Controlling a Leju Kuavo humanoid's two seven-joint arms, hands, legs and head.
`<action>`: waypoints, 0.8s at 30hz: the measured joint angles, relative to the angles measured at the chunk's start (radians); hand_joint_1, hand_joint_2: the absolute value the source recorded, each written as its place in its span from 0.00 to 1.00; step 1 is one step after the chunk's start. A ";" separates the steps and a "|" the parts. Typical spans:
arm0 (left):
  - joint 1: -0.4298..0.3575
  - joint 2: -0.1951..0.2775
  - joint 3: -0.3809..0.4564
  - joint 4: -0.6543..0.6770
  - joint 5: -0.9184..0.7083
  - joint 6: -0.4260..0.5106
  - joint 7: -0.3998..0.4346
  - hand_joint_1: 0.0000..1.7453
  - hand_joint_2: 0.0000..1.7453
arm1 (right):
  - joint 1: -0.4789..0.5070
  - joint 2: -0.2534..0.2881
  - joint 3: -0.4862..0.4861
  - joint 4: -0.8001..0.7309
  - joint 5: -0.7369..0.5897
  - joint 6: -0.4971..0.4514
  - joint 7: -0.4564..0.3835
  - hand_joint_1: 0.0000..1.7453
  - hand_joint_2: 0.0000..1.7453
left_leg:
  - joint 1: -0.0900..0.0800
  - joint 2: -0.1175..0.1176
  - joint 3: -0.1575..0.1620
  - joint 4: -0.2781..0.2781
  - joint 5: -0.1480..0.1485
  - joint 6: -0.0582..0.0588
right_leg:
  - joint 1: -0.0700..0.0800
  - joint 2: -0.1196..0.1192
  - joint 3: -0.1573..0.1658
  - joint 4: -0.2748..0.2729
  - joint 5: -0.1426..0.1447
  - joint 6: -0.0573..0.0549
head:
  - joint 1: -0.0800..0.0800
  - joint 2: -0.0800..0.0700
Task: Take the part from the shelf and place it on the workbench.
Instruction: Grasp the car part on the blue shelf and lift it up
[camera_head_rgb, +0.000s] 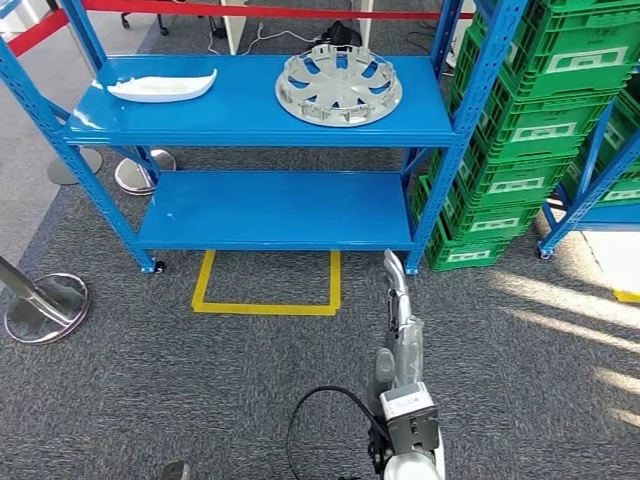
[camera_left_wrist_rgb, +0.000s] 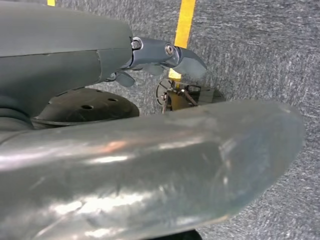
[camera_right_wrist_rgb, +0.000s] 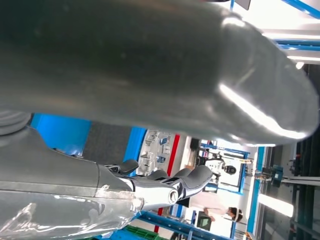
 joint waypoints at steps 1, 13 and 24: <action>0.000 0.000 0.003 0.000 0.003 -0.001 0.005 0.00 0.00 | 0.000 0.000 0.000 0.000 -0.009 0.001 0.001 0.00 0.00 | 0.001 -0.002 0.002 0.001 -0.001 -0.003 | -0.001 0.000 0.038 -0.074 0.036 -0.001 | 0.000 0.000; 0.002 0.000 0.039 0.000 0.026 0.010 -0.014 0.00 0.00 | -0.009 0.005 -0.001 0.031 -0.094 0.001 0.125 0.00 0.00 | 0.000 -0.002 -0.141 0.290 -0.139 -0.052 | -0.002 0.004 0.107 -0.225 0.082 -0.050 | -0.013 0.000; 0.002 0.001 0.053 0.000 0.016 -0.059 -0.091 0.00 0.00 | -0.021 -0.005 0.010 0.049 -0.049 0.065 0.105 0.00 0.00 | 0.002 0.002 -0.008 0.000 0.003 -0.009 | 0.004 0.005 0.092 -0.188 0.050 -0.011 | -0.008 0.000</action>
